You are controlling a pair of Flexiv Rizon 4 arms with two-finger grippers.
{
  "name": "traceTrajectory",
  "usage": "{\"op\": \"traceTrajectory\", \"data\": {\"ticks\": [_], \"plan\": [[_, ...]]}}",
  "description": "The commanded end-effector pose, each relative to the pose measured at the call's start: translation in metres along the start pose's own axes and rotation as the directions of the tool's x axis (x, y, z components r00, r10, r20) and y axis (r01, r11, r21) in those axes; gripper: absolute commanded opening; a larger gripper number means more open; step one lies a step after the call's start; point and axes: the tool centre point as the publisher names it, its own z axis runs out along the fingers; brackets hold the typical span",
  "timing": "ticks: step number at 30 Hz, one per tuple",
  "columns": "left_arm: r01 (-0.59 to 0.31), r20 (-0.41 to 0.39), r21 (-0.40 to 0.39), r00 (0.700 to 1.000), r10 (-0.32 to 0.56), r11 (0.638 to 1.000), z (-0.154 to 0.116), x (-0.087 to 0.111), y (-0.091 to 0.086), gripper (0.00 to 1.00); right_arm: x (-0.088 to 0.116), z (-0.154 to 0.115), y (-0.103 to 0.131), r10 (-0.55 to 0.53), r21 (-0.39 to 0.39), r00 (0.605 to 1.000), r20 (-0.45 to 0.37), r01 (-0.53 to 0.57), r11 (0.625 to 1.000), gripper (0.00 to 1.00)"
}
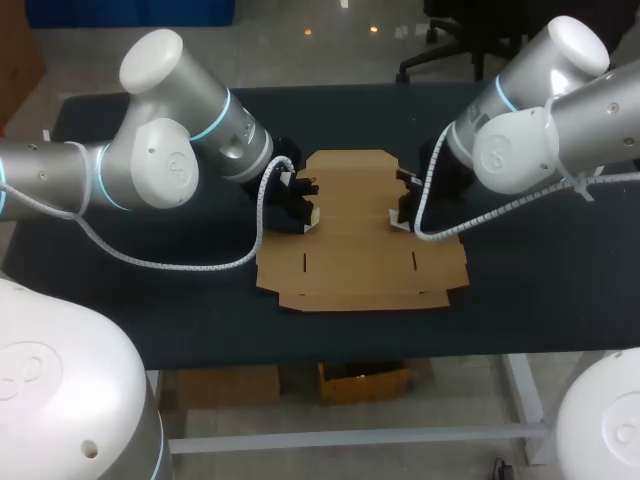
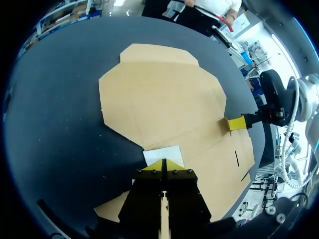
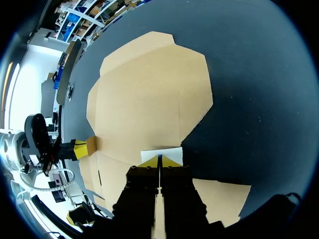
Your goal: Assemble the packaging by folding the flat box into shape, placing the metal phone stand inside, and closing the box properly
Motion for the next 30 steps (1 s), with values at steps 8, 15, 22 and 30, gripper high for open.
{"op": "traceTrajectory", "data": {"ticks": [8, 15, 22, 30], "plan": [[-0.004, 0.001, -0.012, 1.000, 0.004, 1.000, 0.010, 0.002, -0.006, 0.00, 0.001, 0.006, 0.003, 0.004, 0.021, 1.000, 0.014, -0.004, 1.000, 0.00], [-0.003, 0.006, -0.025, 1.000, 0.003, 1.000, 0.016, 0.002, -0.010, 0.00, 0.000, 0.012, 0.004, 0.004, 0.040, 1.000, 0.002, -0.004, 0.999, 0.00], [0.009, 0.009, -0.041, 1.000, -0.008, 0.999, 0.023, -0.001, -0.012, 0.00, -0.002, 0.017, 0.003, 0.009, 0.054, 1.000, 0.004, -0.009, 0.998, 0.00], [0.024, 0.023, -0.051, 0.999, -0.023, 0.998, 0.026, -0.003, -0.012, 0.00, -0.007, 0.019, -0.001, 0.023, 0.063, 1.000, 0.006, -0.023, 0.998, 0.00]]}}
